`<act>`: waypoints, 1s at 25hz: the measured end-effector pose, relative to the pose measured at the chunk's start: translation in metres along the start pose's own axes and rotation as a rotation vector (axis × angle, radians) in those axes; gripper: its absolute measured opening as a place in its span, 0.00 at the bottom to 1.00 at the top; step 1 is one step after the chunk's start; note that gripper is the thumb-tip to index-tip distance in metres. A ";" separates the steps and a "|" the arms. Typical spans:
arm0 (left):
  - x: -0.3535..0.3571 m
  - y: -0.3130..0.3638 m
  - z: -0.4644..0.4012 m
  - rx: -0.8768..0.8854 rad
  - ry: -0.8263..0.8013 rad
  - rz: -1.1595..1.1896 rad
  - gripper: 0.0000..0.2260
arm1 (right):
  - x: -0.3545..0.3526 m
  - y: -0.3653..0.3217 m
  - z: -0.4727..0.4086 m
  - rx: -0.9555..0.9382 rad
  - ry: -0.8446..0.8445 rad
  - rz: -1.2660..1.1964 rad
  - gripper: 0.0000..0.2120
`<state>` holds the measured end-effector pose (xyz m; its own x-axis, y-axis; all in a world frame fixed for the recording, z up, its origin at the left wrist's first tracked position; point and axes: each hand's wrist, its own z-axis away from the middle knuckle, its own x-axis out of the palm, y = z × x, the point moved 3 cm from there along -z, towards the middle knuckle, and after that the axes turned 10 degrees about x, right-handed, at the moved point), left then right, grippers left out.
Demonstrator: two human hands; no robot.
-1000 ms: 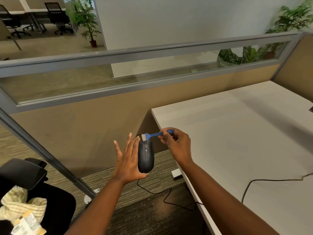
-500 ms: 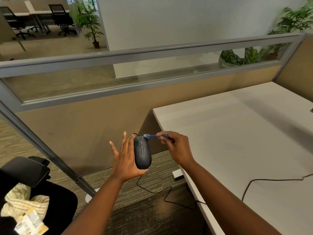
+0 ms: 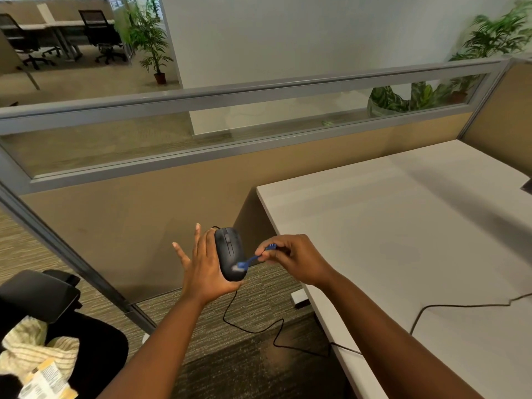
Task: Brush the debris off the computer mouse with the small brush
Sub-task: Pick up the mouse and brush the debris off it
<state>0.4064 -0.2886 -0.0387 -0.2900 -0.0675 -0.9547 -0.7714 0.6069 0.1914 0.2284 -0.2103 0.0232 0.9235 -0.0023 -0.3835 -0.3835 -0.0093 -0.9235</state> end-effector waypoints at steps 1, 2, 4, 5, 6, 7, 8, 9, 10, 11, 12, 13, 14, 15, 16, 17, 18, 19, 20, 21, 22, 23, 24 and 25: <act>0.001 0.002 -0.001 0.018 -0.011 -0.013 0.56 | -0.002 -0.001 -0.001 -0.016 0.061 -0.039 0.08; 0.002 0.005 -0.002 0.035 -0.020 -0.029 0.57 | -0.003 -0.002 -0.002 -0.053 0.123 -0.033 0.08; 0.005 0.009 -0.003 0.058 -0.032 -0.046 0.57 | -0.001 -0.005 -0.004 -0.138 0.167 0.074 0.09; 0.007 0.010 -0.003 0.060 -0.034 -0.043 0.57 | 0.002 -0.005 -0.005 -0.159 0.153 0.130 0.09; 0.007 0.010 -0.003 0.054 -0.035 -0.037 0.56 | 0.005 -0.004 -0.005 -0.155 0.126 0.162 0.08; 0.008 0.010 -0.003 0.043 -0.033 -0.033 0.56 | 0.007 -0.003 -0.005 -0.137 0.099 0.171 0.08; 0.007 0.009 -0.003 0.031 -0.029 -0.032 0.56 | 0.009 -0.001 -0.004 -0.117 0.074 0.165 0.08; 0.007 0.008 -0.003 0.024 -0.023 -0.032 0.55 | 0.011 0.001 -0.004 -0.102 0.050 0.153 0.08; 0.007 0.007 -0.003 0.019 -0.016 -0.028 0.55 | 0.012 0.003 -0.002 -0.093 0.027 0.140 0.07; 0.006 0.007 -0.004 0.013 -0.010 -0.020 0.55 | 0.013 0.005 -0.001 -0.085 0.004 0.129 0.07; 0.006 0.006 -0.004 0.003 -0.006 -0.015 0.55 | 0.014 0.006 0.001 -0.073 -0.019 0.127 0.07; 0.005 0.006 -0.005 -0.008 -0.007 -0.015 0.55 | 0.015 0.008 0.002 -0.059 -0.035 0.137 0.07; 0.005 0.006 -0.005 -0.014 -0.010 -0.021 0.56 | 0.014 0.010 0.003 -0.044 -0.038 0.154 0.07; 0.005 0.006 -0.005 -0.014 -0.012 -0.025 0.56 | 0.013 0.011 0.004 -0.030 -0.029 0.168 0.07; 0.006 0.007 -0.004 -0.008 -0.009 -0.027 0.56 | 0.010 0.013 0.005 -0.017 -0.014 0.181 0.07; 0.006 0.007 -0.003 -0.001 -0.002 -0.025 0.56 | 0.008 0.015 0.005 -0.003 0.002 0.190 0.07; 0.005 0.008 -0.002 0.007 0.009 -0.018 0.56 | 0.005 0.015 0.005 0.015 0.027 0.195 0.07; 0.005 0.008 -0.001 0.016 0.020 -0.009 0.56 | 0.002 0.014 0.005 0.037 0.069 0.183 0.07; 0.004 0.009 0.000 0.027 0.029 -0.004 0.56 | -0.002 0.013 0.004 0.064 0.129 0.124 0.07; 0.003 0.010 0.001 0.042 0.035 -0.006 0.56 | -0.006 0.011 0.003 0.096 0.203 0.003 0.07; 0.002 0.011 0.002 0.059 0.038 -0.013 0.56 | -0.009 0.009 0.002 0.124 0.274 -0.158 0.08; 0.001 0.012 0.003 0.077 0.038 -0.022 0.57 | -0.012 0.006 0.001 0.145 0.327 -0.302 0.08; 0.001 0.014 0.003 0.096 0.037 -0.031 0.57 | -0.013 0.004 0.000 0.154 0.357 -0.396 0.07; 0.000 0.016 0.004 0.116 0.034 -0.041 0.57 | -0.012 0.001 -0.001 0.155 0.360 -0.432 0.06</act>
<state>0.3967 -0.2758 -0.0368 -0.2802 -0.1190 -0.9525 -0.7125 0.6908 0.1232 0.2172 -0.2115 0.0264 0.9281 -0.3710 0.0309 0.0579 0.0618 -0.9964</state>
